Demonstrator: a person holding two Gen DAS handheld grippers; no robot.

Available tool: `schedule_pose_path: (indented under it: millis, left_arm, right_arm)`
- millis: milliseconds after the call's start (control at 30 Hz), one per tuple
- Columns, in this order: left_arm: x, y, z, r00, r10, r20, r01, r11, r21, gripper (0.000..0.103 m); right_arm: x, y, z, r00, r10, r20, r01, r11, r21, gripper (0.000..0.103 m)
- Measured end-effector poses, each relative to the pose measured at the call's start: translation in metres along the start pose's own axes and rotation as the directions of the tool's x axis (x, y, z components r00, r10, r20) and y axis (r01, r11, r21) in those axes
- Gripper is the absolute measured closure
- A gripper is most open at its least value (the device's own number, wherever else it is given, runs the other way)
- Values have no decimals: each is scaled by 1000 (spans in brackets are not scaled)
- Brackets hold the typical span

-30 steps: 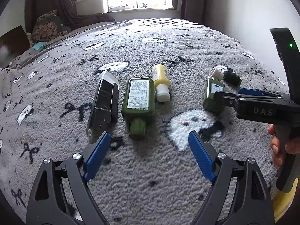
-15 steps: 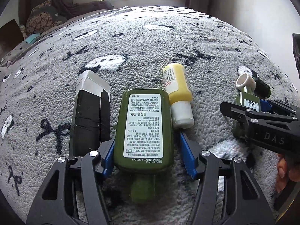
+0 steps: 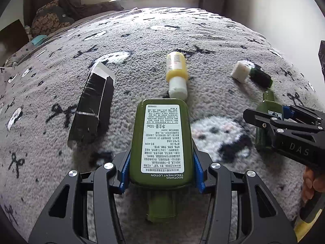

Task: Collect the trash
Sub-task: 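Grasp the green lotion bottle with the left gripper while the right gripper grasps the other green bottle, then carry both green bottles down over the bin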

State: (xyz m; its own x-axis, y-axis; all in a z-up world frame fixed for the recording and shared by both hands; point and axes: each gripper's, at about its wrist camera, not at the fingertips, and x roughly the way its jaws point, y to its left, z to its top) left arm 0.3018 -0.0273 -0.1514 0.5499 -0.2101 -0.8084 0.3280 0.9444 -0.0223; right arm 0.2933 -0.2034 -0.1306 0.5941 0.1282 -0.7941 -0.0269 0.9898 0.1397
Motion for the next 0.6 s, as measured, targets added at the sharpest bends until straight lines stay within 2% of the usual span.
schedule_pose_path:
  millis: [367,600]
  left_arm:
    - [-74,-57,-69,997,-54,60,53,998,18,56]
    - [-125,-89,-106,990,-78,115,72,996,52,56]
  right_arm:
    - [-86,-16,-73,996,9,90,-1,996,-86,50]
    - [-150,-20,-117,986,51,157,-28,989,-145,51]
